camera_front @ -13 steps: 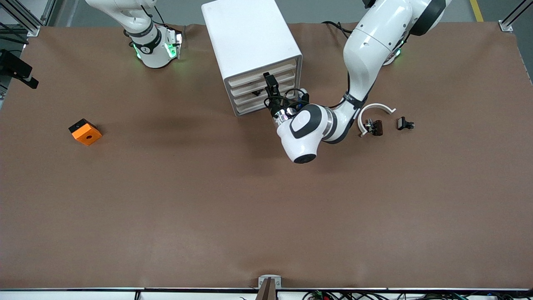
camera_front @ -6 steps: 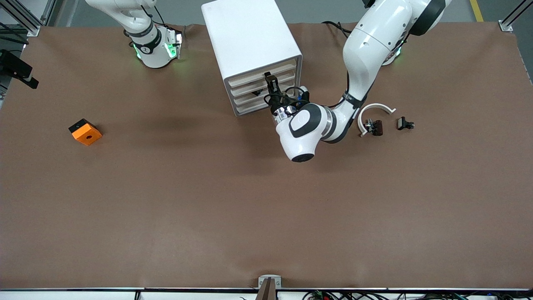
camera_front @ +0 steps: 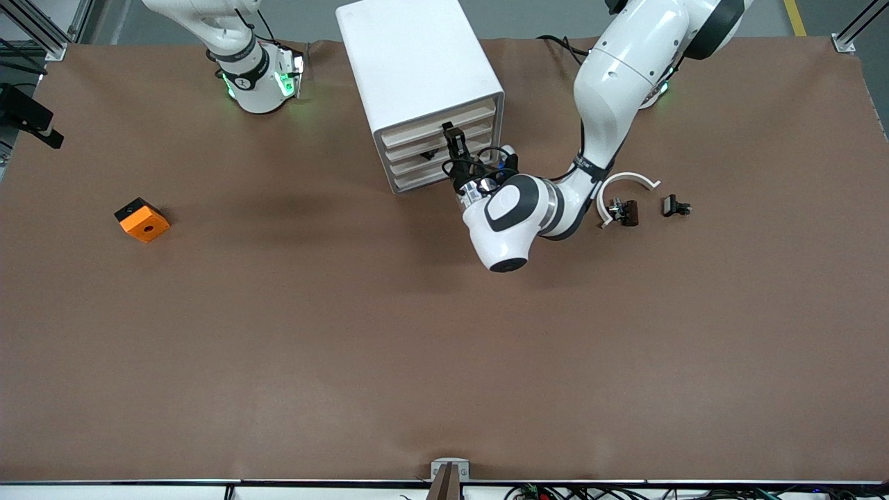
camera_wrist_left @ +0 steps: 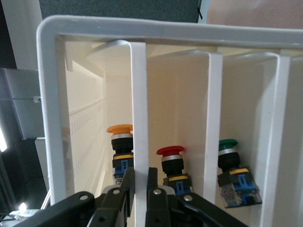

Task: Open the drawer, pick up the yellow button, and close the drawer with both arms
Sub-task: 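Pull the drawer out of the cabinet with the left gripper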

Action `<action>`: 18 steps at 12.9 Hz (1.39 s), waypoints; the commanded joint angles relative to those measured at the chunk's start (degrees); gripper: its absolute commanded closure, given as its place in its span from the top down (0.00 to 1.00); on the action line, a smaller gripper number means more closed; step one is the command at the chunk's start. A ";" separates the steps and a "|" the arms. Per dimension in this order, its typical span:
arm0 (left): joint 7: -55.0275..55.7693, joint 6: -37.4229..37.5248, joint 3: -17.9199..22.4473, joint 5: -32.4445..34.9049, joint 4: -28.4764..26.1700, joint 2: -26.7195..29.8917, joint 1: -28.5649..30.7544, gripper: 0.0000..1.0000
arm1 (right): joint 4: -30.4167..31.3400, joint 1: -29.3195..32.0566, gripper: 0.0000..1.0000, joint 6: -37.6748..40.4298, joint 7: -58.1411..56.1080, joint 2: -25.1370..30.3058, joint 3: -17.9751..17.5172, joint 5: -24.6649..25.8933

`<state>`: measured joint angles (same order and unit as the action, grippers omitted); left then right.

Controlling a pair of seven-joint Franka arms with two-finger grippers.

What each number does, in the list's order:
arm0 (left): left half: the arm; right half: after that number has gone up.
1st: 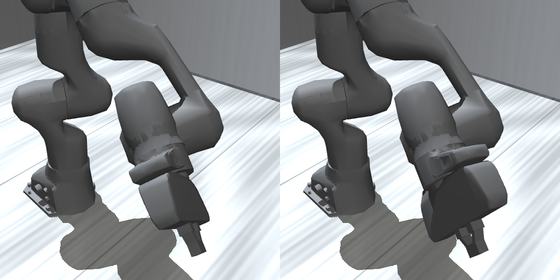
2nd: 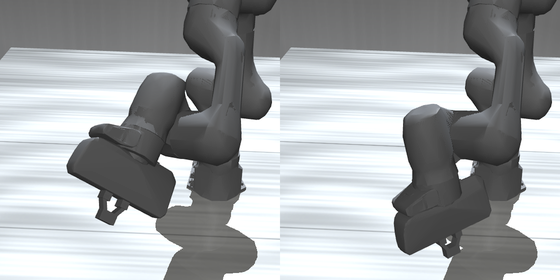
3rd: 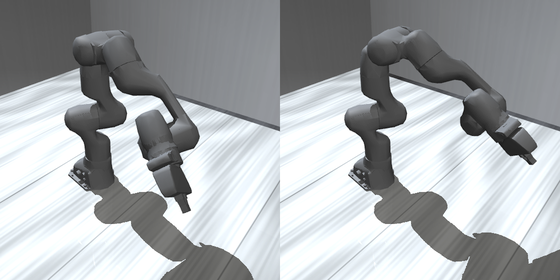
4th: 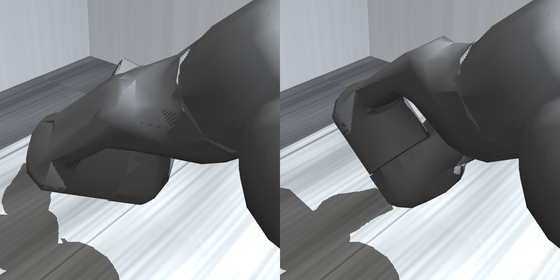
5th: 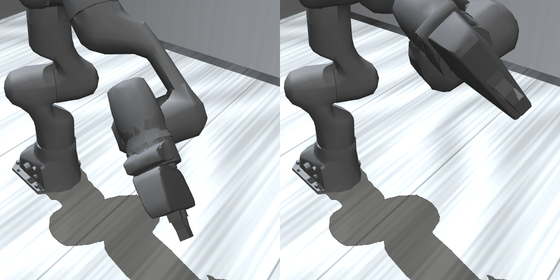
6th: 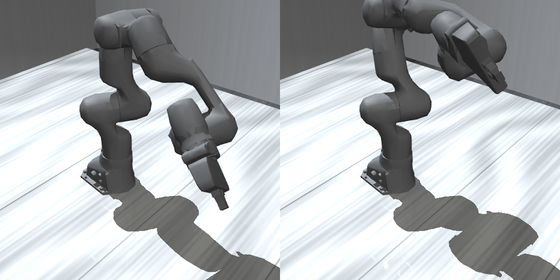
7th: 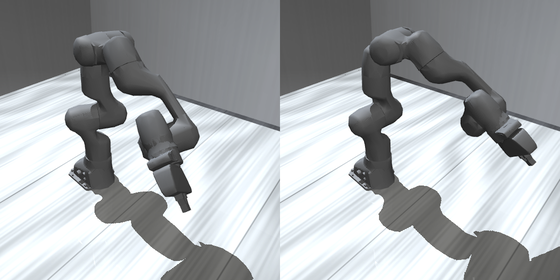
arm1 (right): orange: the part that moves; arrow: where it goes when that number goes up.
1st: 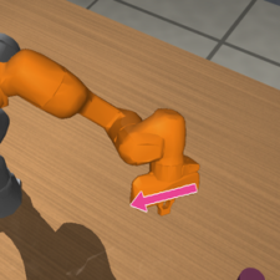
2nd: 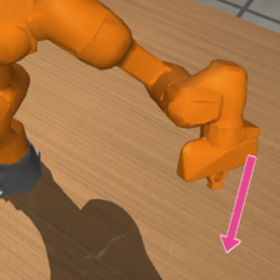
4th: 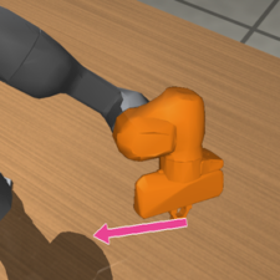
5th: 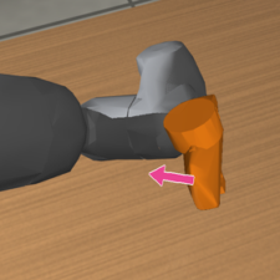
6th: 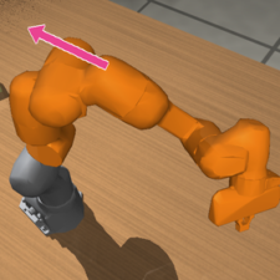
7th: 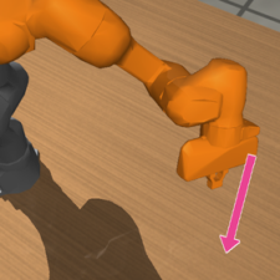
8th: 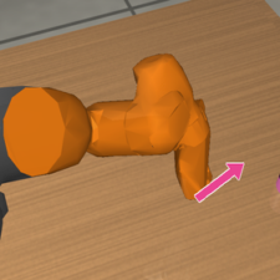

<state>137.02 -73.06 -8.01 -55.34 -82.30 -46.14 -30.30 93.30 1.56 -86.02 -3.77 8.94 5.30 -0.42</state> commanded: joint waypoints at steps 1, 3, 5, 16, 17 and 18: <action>0.62 -0.07 0.63 -0.56 2.75 -0.96 3.57 0.00 | -0.13 0.46 1.00 -0.29 0.17 -0.32 -0.03 0.15; 0.54 -0.24 0.63 -0.56 4.08 -1.14 5.24 0.00 | -0.31 0.63 1.00 -0.38 0.00 -1.37 -0.03 0.33; 0.53 -2.69 0.63 -0.56 4.43 -1.14 6.47 0.00 | -0.92 0.20 1.00 -0.38 -0.18 -6.18 -0.12 0.68; 0.18 -4.20 3.87 -0.56 8.12 -0.97 8.15 0.16 | -3.65 -2.07 1.00 0.14 10.48 -14.39 -0.64 0.60; 0.18 -4.20 4.14 -0.47 8.30 -0.79 8.24 0.76 | -3.04 -4.87 1.00 0.15 15.50 -14.21 -0.64 -0.89; 0.27 -4.11 4.49 -0.30 9.08 -0.70 8.24 1.00 | -2.95 -7.25 1.00 0.06 19.73 -14.12 -0.64 -2.47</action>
<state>137.01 -77.23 -4.27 -55.33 -75.38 -46.53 -22.15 90.72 -1.53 -86.63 8.14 -5.21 4.85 -1.27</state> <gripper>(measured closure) 0.815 0.000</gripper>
